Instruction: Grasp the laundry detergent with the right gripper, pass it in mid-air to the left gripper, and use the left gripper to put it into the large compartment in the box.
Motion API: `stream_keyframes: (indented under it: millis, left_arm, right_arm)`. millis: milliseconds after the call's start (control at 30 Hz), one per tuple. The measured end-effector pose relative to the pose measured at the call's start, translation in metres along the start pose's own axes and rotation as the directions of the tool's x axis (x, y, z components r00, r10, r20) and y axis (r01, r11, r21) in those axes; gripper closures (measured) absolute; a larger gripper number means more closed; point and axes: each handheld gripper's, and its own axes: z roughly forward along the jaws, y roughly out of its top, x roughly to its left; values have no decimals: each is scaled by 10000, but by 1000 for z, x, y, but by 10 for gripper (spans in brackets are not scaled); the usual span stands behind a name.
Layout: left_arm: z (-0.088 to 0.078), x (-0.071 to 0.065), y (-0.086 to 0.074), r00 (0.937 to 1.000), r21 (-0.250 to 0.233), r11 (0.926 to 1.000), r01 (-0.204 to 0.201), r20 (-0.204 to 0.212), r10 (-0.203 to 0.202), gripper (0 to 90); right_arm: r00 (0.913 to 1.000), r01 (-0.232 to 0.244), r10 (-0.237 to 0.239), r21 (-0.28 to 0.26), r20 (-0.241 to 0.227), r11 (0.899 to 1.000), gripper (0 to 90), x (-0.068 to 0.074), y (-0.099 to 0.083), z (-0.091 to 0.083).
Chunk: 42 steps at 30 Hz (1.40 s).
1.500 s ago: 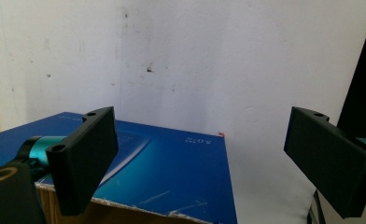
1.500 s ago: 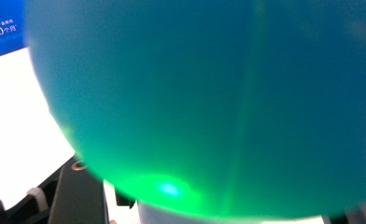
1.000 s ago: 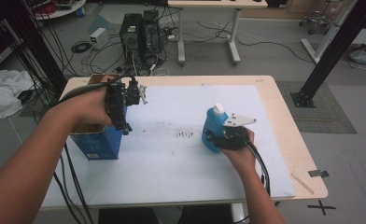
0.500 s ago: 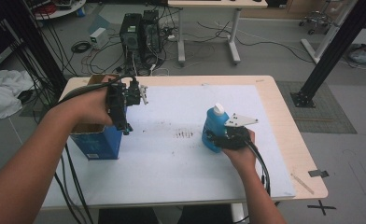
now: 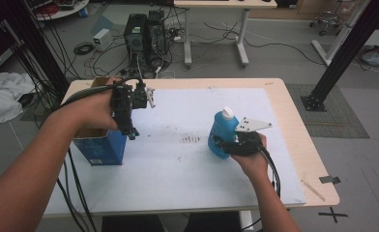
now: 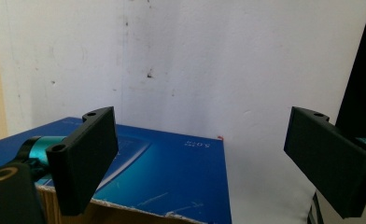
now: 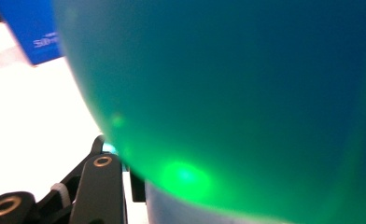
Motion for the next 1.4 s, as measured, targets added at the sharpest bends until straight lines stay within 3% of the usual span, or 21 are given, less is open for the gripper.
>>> stream_keyframes:
  millis: [233,367,533,700,767,967,1000,1133,1200,1233,1300,1400]
  left_arm:
    - [-3,-6,11,9997,-43,9997,-258,-32,258,98]
    - [-5,-12,16,9992,-71,9992,-389,-41,388,98]
    - [-7,-20,21,9980,-24,9980,-624,-30,624,99]
    - [-9,-28,27,9959,-77,9958,-908,17,908,98]
    - [-10,-32,30,9947,-107,9946,-1032,9,1032,98]
    - [-11,-42,38,9914,-139,9913,-1310,-34,1310,98]
    - [-11,-42,38,9914,-139,9913,-1310,-34,1310,98]
    - [-9,-47,43,9885,-140,9884,-1511,24,1511,98]
    - [-7,-49,45,9868,-133,9867,-1618,53,1619,98]
    - [-6,-50,46,9863,-160,9862,-1648,68,1649,98]
    - [-5,-52,49,9845,-127,9845,-1750,66,1751,98]
    - [-3,-55,52,9833,-160,9834,-1808,187,1811,98]
  right_arm:
    - [9965,438,-436,14,-713,9990,453,13,11,-3]
    - [9899,761,-758,-27,-1199,9971,453,22,16,-2]
    - [9764,1122,-1120,-91,-1849,9936,453,36,23,1]
    - [9571,1423,-1410,-135,-2533,9897,453,48,27,6]
    - [9544,1462,-1449,-146,-2609,9892,453,49,27,7]
    - [9209,2026,-1915,-26,-3395,9793,454,62,28,17]
    - [9209,2026,-1915,-26,-3395,9793,454,62,28,17]
    - [9020,2204,-2080,-109,-3784,9754,454,68,30,21]
    - [8976,2249,-2127,-141,-3861,9743,454,70,31,22]
    - [8862,2324,-2194,-182,-4081,9725,454,72,32,24]
    - [8728,2437,-2308,-255,-4300,9695,454,75,34,26]
    - [8592,2604,-2442,-266,-4495,9651,454,78,36,30]
